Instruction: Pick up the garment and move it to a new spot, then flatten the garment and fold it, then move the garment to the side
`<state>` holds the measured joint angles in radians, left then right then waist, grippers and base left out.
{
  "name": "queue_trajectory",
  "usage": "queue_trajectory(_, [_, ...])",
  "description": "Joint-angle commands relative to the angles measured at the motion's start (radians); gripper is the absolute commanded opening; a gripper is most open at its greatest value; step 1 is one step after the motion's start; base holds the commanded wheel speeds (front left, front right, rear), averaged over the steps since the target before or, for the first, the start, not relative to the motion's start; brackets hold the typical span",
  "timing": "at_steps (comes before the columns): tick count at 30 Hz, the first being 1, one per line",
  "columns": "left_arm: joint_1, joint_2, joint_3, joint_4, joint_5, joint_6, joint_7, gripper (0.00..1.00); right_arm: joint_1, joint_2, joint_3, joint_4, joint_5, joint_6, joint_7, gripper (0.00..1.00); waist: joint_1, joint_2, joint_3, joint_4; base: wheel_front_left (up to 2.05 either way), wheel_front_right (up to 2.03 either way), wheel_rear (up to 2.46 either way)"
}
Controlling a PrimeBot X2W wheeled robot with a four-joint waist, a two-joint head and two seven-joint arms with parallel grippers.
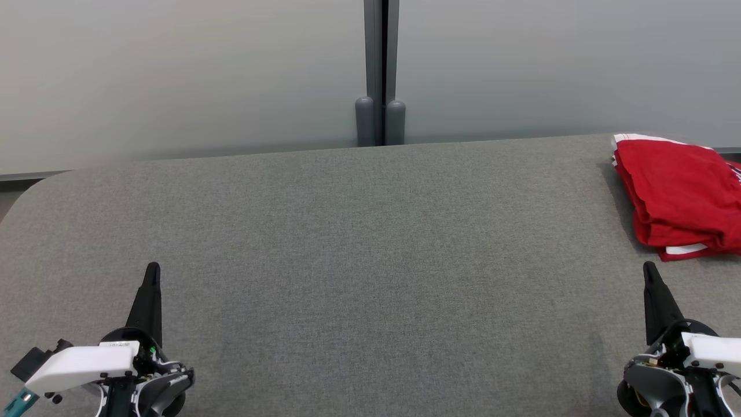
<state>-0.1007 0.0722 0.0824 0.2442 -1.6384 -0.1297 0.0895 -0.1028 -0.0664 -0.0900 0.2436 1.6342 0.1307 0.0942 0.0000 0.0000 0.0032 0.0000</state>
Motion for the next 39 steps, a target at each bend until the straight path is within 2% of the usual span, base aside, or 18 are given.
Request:
queue_trajectory(1, [-0.013, 0.000, 0.005, 0.002, 0.001, -0.004, 0.004, 0.00, -0.008, -0.001, -0.004, 0.000, -0.005, 0.000, 0.006, 0.00, 0.0000, 0.0000, 0.000, 0.000, 0.00, 0.00, 0.00])
queue_trajectory(39, [-0.014, -0.006, 0.016, 0.002, 0.012, -0.004, 0.013, 0.00, -0.010, 0.005, -0.013, 0.001, -0.012, 0.000, 0.012, 0.00, 0.0000, 0.0000, 0.000, 0.000, 0.00, 0.00, 0.00])
